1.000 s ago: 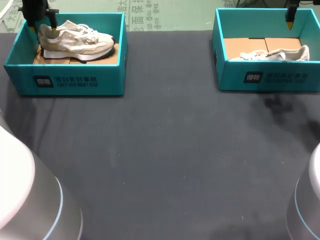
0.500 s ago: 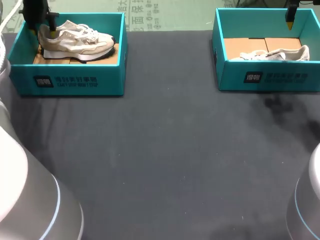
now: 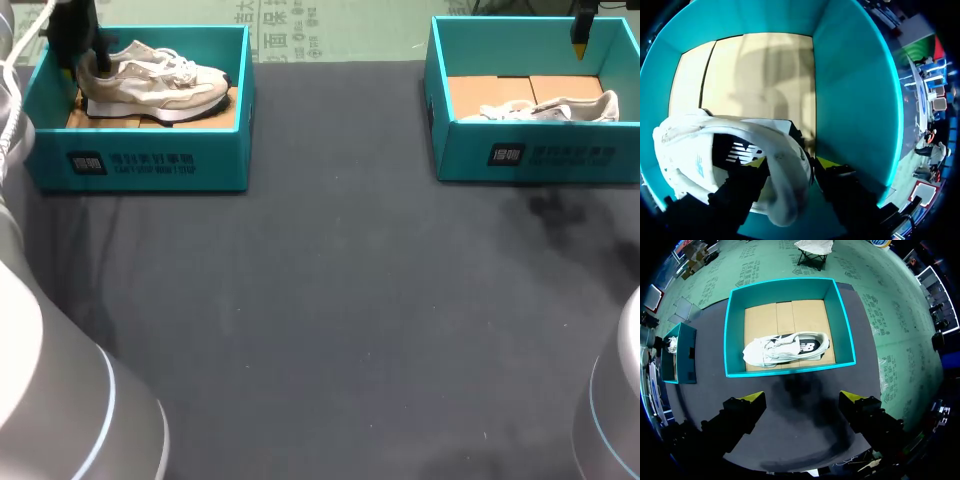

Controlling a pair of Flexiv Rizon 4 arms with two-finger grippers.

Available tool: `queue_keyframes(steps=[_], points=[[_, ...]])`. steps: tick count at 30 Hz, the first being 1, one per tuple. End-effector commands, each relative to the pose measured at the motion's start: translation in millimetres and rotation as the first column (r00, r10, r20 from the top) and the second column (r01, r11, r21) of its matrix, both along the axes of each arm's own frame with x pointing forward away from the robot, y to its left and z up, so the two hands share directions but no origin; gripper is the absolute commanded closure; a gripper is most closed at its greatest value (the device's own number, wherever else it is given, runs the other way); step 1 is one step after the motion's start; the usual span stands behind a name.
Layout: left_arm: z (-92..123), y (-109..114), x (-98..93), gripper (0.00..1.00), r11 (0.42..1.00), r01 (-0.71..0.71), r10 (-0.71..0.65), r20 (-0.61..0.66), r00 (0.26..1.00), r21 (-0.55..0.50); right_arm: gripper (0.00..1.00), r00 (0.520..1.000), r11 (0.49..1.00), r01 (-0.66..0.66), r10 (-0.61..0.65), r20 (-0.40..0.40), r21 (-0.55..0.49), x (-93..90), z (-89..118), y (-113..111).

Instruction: Take the shoe out of the shoebox, open the shoe tongue, remove and reinsert the insole, then place the shoe into the shoebox

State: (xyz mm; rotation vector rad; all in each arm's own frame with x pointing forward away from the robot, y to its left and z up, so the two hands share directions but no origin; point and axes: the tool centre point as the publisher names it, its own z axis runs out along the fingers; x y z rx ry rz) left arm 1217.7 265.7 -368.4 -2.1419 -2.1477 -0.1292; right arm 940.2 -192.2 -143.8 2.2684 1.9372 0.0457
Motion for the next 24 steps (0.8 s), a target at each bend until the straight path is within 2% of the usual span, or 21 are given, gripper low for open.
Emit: queue_keyframes(steps=[1,6,14,18,20,21,24], points=[[-6.9,1.8,8.3,0.42,1.0,-0.001,0.001,-0.023,1.0,0.002,0.0,1.0,1.0,0.0,0.0,0.0,-0.001,0.0,-0.3,0.0],[-11.9,1.4,8.1,0.54,1.0,0.003,-0.003,-0.025,1.0,0.013,0.0,1.0,1.0,0.0,0.0,0.0,-0.001,0.0,-0.3,0.0],[-14.6,3.0,7.5,0.58,1.0,0.003,-0.002,-0.029,1.0,0.022,0.0,1.0,1.0,0.0,0.0,0.0,-0.001,0.0,-0.3,0.0],[-14.0,4.5,7.7,0.73,1.0,0.004,-0.003,-0.027,1.0,0.022,0.0,1.0,1.0,0.0,0.0,0.0,-0.001,0.0,-0.3,0.0],[-12.2,5.3,7.9,0.87,1.0,0.004,-0.003,-0.026,1.0,0.02,0.0,1.0,1.0,0.0,0.0,0.0,-0.001,0.0,-0.3,0.0],[-11.7,5.6,7.9,1.0,1.0,0.004,-0.003,-0.025,1.0,0.02,0.0,1.0,1.0,0.0,0.0,0.0,-0.001,0.0,-0.3,0.0],[-11.4,7.0,8.1,1.0,1.0,0.004,-0.003,-0.023,1.0,0.02,0.0,1.0,1.0,0.0,0.0,0.0,-0.001,0.0,-0.3,0.0]])
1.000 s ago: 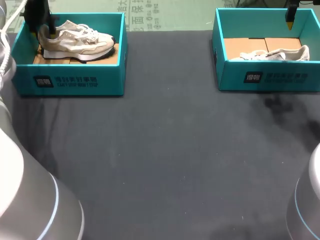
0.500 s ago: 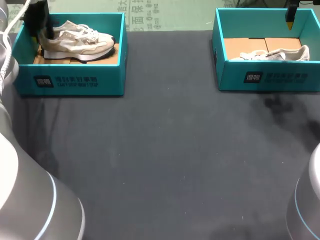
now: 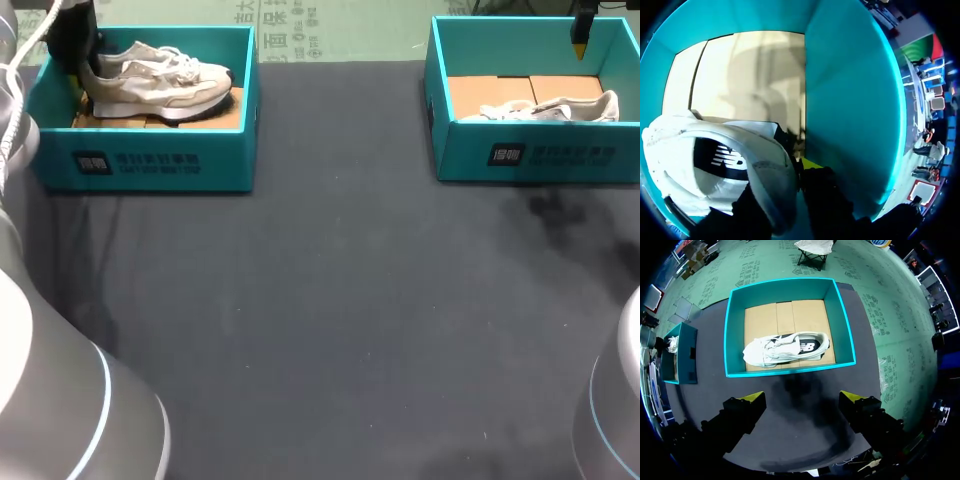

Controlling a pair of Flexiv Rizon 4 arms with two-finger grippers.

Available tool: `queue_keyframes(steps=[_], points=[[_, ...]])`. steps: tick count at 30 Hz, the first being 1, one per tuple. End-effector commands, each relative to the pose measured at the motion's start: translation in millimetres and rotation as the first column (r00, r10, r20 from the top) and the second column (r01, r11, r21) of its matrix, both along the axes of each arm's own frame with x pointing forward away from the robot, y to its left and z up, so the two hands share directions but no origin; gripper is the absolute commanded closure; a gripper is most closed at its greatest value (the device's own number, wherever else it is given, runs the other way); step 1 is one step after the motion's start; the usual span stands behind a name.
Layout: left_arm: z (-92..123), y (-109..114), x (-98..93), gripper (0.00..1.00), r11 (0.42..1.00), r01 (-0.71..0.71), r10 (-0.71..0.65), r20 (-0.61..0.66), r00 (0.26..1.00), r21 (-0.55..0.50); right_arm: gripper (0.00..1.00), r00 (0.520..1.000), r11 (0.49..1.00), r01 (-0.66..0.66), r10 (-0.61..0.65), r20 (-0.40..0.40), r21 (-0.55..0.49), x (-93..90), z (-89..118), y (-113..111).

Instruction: Take the shoe out of the shoebox, open the shoe tongue, remove and reinsert the insole, then place the shoe into the shoebox

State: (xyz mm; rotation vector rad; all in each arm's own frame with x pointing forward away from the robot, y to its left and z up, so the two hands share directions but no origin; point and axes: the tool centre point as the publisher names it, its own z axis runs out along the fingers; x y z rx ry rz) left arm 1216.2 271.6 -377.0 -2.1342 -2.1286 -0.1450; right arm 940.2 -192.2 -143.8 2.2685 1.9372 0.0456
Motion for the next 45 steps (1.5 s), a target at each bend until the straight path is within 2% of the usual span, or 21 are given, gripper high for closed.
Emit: queue_keyframes(steps=[1,15,30,39,45], points=[[-2,2,9.5,1.0,1.0,-0.002,0.002,-0.018,1.0,0.0,0.0,1.0,1.0,0.0,0.0,0.0,-0.001,0.0,0,0],[-1,18,9.8,1.0,1.0,-0.006,0.006,-0.013,1.0,0.023,0.0,1.0,1.0,0.0,0.0,0.0,-0.001,0.0,0,0],[25,12,12.1,1.0,1.0,0.018,-0.018,0.027,0.999,-0.015,0.0,1.0,1.0,0.0,0.0,0.0,-0.001,0.0,0,0],[53,6,11.3,1.0,0.999,0.022,-0.02,0.056,0.998,-0.034,0.0,1.0,1.0,0.0,0.0,0.0,-0.001,0.0,0,0],[96,3,4.3,1.0,0.998,0.041,-0.035,0.11,0.993,-0.053,0.0,1.0,1.0,0.0,0.0,0.0,-0.001,0.0,0,0]])
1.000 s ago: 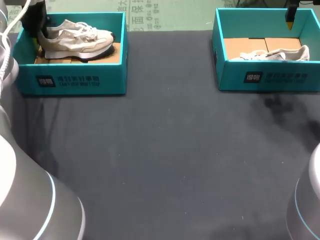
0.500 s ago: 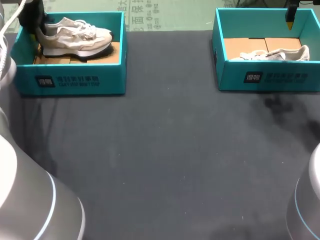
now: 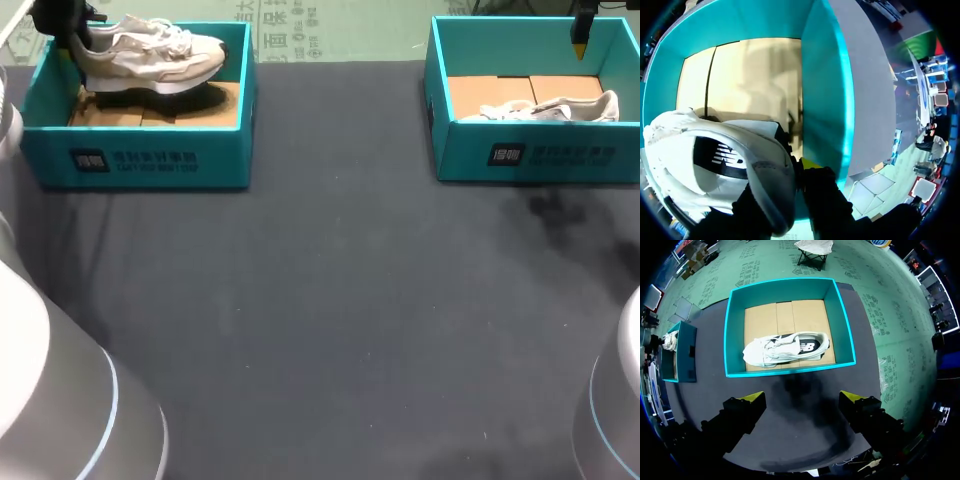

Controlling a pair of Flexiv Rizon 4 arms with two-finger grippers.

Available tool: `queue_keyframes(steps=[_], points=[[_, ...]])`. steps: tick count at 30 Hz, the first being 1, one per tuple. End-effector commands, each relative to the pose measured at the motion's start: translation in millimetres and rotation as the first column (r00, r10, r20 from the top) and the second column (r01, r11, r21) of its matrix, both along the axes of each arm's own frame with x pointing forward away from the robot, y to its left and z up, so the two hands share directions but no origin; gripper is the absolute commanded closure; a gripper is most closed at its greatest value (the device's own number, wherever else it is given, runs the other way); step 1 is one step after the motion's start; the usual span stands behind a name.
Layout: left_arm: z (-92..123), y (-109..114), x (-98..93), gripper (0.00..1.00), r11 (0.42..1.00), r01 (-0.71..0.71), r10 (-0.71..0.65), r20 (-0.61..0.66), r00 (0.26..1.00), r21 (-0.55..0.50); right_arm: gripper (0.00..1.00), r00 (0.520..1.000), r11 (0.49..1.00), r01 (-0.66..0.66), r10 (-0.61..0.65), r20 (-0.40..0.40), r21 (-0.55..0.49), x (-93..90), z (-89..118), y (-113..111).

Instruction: Take the shoe out of the shoebox, open the shoe tongue, remove and reinsert the insole, then place the shoe into the shoebox

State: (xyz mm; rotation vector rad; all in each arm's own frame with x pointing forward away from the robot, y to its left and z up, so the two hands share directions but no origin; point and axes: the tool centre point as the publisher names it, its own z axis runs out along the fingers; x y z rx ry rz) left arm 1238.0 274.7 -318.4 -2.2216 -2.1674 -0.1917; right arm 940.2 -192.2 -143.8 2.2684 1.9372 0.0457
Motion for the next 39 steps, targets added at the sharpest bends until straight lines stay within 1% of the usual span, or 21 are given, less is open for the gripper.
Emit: queue_keyframes(steps=[1,2,5,12,19,25,29,39], points=[[45,-1,-18.9,1.0,1.0,0.012,-0.011,0.031,0.999,-0.014,0.0,1.0,1.0,0.0,0.0,0.0,-0.001,0.0,0,0],[53,-2,-20.7,1.0,1.0,0.017,-0.016,0.037,0.999,-0.017,0.0,1.0,1.0,0.0,0.0,0.0,-0.001,0.0,0,0],[67,-3,-26.1,1.0,1.0,0.024,-0.024,0.041,0.999,-0.018,0.0,1.0,1.0,0.0,0.0,0.0,-0.001,0.0,0,0],[84,-6,-41.1,1.0,1.0,0.025,-0.025,0.04,0.999,0.007,0.0,1.0,1.0,0.0,0.0,0.0,-0.001,0.0,0,0],[119,-6,-60.6,1.0,0.999,0.034,-0.035,0.072,0.997,0.012,0.0,1.0,1.0,0.0,0.0,0.0,-0.001,0.0,0,0],[154,-4,-99.1,1.0,0.998,0.039,-0.044,0.11,0.993,0.043,0.0,1.0,1.0,0.0,0.0,0.0,-0.001,0.0,0,0],[169,-10,-131.2,1.0,0.998,0.007,-0.014,0.104,0.994,0.069,0.0,1.0,1.0,0.0,0.0,0.0,-0.001,0.0,0,0],[189,-36,-235.4,1.0,0.996,0.009,-0.021,0.124,0.992,0.091,0.0,1.0,1.0,0.0,0.0,0.0,-0.001,0.0,0,0]])
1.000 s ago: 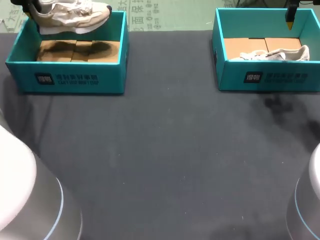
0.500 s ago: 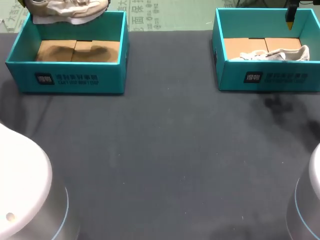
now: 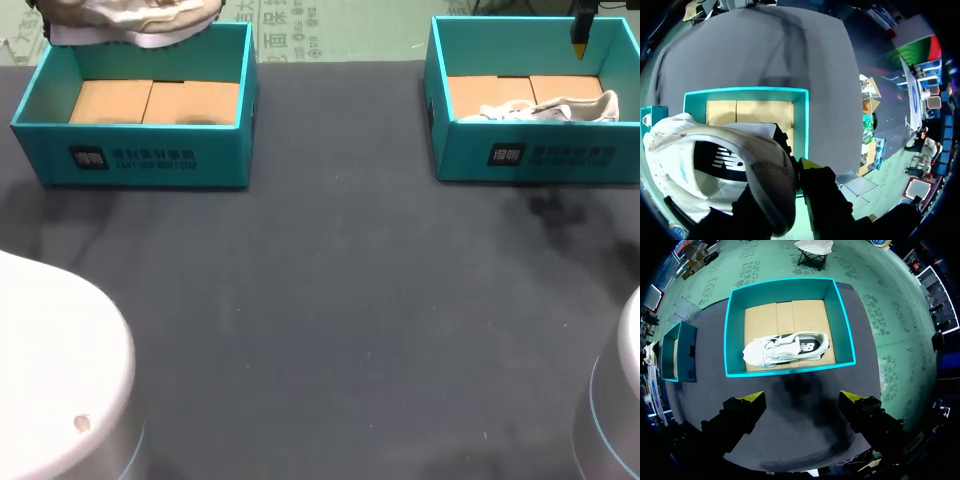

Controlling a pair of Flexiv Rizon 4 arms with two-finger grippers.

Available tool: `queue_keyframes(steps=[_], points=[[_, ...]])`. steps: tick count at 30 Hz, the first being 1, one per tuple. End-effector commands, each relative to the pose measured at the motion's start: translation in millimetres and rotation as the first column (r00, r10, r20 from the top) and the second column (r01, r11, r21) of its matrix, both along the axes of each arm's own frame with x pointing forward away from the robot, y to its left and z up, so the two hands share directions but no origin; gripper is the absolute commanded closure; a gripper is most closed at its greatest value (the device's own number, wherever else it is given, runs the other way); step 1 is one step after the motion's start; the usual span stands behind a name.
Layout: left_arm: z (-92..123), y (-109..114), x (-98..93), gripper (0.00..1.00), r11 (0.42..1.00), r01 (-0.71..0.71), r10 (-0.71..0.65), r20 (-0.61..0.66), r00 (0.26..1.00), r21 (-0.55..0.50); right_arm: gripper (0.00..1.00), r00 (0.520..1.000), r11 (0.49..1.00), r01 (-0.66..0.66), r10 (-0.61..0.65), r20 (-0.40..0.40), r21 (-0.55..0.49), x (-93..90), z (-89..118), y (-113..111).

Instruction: Take the shoe out of the shoebox, open the shoe tongue, remove and reinsert the insole, then place the shoe into the shoebox

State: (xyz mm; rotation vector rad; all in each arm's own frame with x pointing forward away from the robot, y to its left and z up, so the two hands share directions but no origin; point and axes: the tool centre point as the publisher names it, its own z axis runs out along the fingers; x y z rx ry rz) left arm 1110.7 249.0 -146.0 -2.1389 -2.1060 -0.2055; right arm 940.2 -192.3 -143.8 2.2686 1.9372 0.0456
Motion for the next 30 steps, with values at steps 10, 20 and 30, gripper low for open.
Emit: queue_keyframes(steps=[10,20,30], points=[[32,-36,-172.3,1.0,0.999,0.053,-0.052,0.198,0.979,0.003,0.0,1.0,1.0,0.0,0.0,0.0,-0.001,0.0,0,0],[33,-39,-180.9,1.0,0.998,0.063,-0.059,0.186,0.981,-0.014,0.0,1.0,1.0,0.0,0.0,0.0,-0.001,0.0,0,0],[21,-84,-277.1,1.0,0.99,0.131,-0.141,0.252,0.957,0.058,0.0,1.0,1.0,0.0,0.0,0.0,-0.001,0.0,0,0]])
